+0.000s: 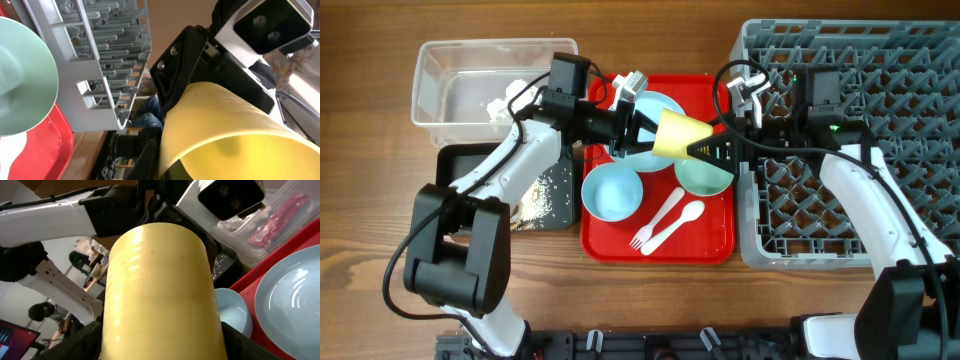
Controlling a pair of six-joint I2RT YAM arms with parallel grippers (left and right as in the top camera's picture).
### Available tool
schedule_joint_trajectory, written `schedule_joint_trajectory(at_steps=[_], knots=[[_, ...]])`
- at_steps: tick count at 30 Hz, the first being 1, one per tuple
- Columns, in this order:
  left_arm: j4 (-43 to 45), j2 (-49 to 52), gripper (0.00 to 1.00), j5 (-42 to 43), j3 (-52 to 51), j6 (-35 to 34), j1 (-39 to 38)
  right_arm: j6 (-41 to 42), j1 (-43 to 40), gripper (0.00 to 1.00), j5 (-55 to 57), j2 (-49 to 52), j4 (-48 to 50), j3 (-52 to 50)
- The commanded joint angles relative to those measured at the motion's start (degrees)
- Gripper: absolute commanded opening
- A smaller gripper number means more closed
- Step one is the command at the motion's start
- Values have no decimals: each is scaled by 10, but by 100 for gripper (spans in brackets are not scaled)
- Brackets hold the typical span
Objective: Sort waste into correct bins and load items into the dishwasher rack
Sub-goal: 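Hand the yellow cup from left gripper to right gripper, then place the yellow cup in the right side of the rack, release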
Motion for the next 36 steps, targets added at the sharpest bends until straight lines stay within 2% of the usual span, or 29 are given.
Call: schedule_joint_trajectory(at_steps=[1,4,6,9,11,13,14,15,18,22,24,27,32,36], knots=[[2,2,4,-9,0,-5,-4,-2,6,71,-20,5,5,9],[2,2,4,-9,0,-5,-4,-2,6,61,-18,5,8,9],[2,2,4,-10,0,-5,-4,-1,6,46,-18,5,14,9],[2,2,16,-35,0,-2,-4,32,6,41,36,5,16,9],[-19,2,23,-127,0,4,-4,56,6,33,97,5,16,9],[-55,2,38,-233,0,30,-1,73,5,23,142,2,14,9],[-85,-8,45,-313,0,31,22,73,1,13,201,-11,-3,10],[-124,-29,45,-390,0,47,47,73,-8,4,256,-34,-26,10],[-205,-87,46,-519,0,94,72,84,-41,4,329,-85,-88,28],[-275,-181,41,-659,0,105,79,148,-111,4,524,-129,-241,122],[-283,-213,40,-675,0,105,79,178,-149,4,610,-127,-322,187],[-282,-227,38,-675,0,105,79,193,-201,4,698,-121,-386,252],[-285,-226,38,-675,0,105,79,193,-304,4,804,-76,-447,327],[-291,-226,37,-675,0,105,79,223,-389,4,826,-27,-447,331]])
